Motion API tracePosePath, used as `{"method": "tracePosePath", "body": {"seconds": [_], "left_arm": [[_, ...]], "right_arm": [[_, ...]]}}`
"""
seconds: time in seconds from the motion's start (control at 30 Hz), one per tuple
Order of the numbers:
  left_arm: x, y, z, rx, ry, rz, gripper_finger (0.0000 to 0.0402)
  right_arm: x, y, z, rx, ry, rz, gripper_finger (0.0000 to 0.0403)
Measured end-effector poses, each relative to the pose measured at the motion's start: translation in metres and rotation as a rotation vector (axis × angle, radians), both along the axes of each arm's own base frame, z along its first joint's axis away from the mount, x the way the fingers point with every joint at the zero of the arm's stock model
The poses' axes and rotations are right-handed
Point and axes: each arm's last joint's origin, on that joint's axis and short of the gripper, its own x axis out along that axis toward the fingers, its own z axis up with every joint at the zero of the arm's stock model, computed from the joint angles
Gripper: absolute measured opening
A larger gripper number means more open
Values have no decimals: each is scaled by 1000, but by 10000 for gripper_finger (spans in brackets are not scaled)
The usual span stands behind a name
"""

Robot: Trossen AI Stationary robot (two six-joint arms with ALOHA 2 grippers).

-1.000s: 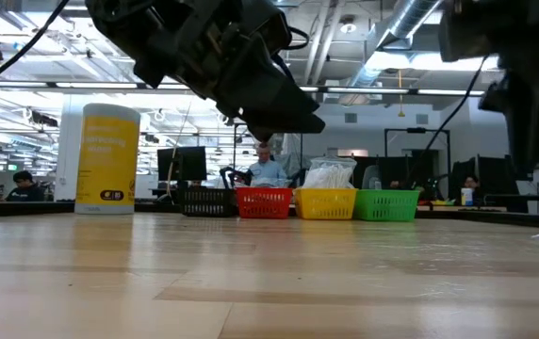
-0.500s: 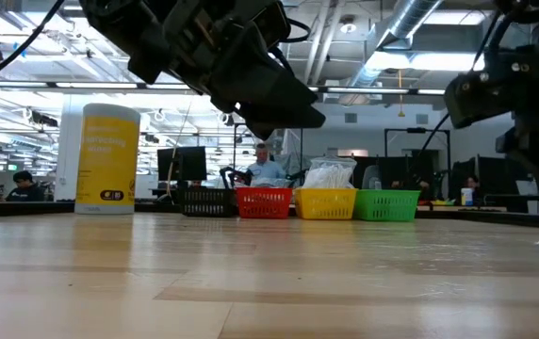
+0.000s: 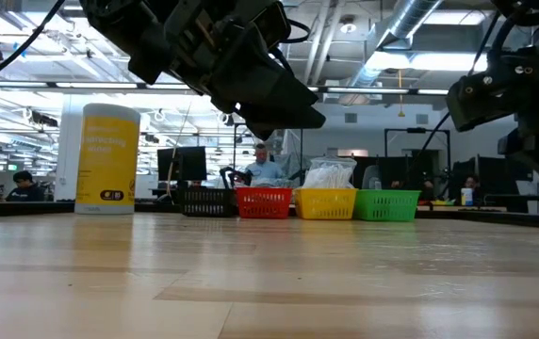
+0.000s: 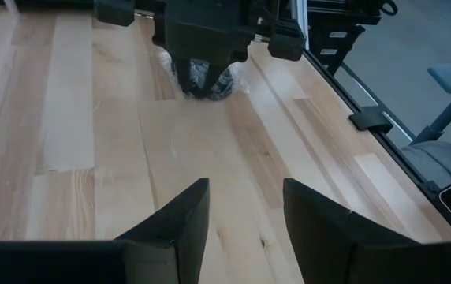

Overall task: Pick & Place Travel size toiletries
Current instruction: Put the hairbrush into the red bin

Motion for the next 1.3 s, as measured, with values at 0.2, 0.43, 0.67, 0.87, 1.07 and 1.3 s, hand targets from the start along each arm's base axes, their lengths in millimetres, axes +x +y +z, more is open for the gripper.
{"method": "tracePosePath", "body": {"seconds": [0.2, 0.43, 0.67, 0.87, 1.07, 1.3], "left_arm": [[0, 0, 0, 0, 0, 0, 154], [0, 0, 0, 1, 1, 0, 154], [0, 0, 0, 1, 0, 0, 154], [0, 0, 0, 1, 0, 0, 154], [0, 0, 0, 1, 1, 0, 154], [0, 0, 0, 0, 1, 0, 154]], "right_arm": [[0, 0, 0, -5, 4, 25, 13], [-1, 0, 0, -9, 8, 59, 2], [4, -4, 8, -33, 35, 76, 0], [14, -3, 26, -54, -1, 105, 0], [14, -2, 27, -26, 14, 68, 7], [13, -2, 24, 9, 32, 52, 73]]}}
